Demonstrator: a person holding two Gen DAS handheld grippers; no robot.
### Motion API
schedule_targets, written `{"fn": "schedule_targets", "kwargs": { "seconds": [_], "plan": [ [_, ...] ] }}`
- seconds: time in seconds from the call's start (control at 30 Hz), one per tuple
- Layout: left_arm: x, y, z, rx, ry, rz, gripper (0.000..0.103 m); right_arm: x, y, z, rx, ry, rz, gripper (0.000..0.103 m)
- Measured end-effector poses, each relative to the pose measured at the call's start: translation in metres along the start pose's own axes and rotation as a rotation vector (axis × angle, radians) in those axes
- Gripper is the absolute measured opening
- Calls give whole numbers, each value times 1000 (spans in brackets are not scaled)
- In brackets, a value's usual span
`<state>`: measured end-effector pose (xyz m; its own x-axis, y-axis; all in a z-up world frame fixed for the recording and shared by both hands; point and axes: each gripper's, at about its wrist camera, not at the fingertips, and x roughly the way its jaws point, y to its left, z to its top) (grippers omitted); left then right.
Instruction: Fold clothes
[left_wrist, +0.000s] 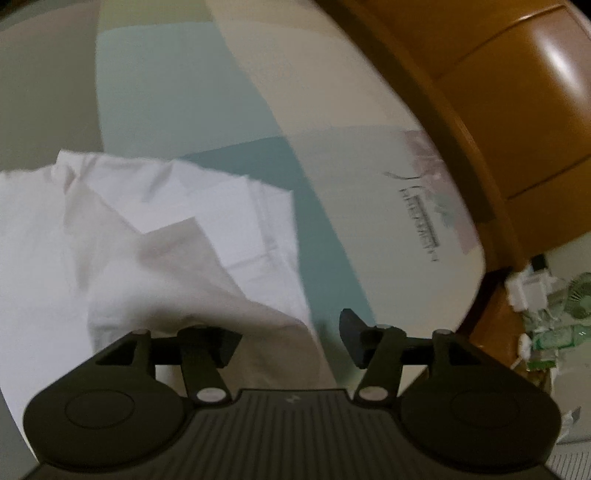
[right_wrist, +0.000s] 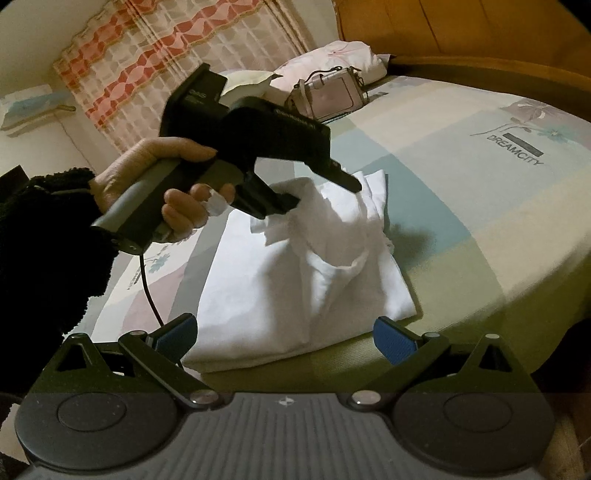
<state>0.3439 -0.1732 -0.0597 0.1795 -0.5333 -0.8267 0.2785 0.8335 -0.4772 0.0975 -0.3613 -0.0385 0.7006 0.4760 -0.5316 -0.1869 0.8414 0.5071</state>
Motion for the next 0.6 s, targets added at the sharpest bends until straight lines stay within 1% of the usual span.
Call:
{"fn": "schedule_targets", "kwargs": {
  "seconds": [0.07, 0.13, 0.3, 0.4, 0.5, 0.6],
  "plan": [
    [-10, -2, -1, 26, -25, -40, 65, 1, 0, 0, 5, 3, -2, 103],
    [-19, -4, -1, 51, -50, -79, 65, 2, 0, -1, 8, 5, -1, 103],
    [-46, 2, 2, 77, -141, -88, 67, 2, -1, 1, 8, 2, 8, 103],
    [-62, 12, -2, 86, -168, -91, 71, 2, -3, 2, 9, -4, 11, 103],
    [-76, 25, -20, 130, -209, -52, 74, 2, -5, 3, 9, -10, 13, 103],
    [-82, 35, -54, 191, -254, 23, 75, 1, -6, 5, 9, -16, 16, 103]
  ]
}}
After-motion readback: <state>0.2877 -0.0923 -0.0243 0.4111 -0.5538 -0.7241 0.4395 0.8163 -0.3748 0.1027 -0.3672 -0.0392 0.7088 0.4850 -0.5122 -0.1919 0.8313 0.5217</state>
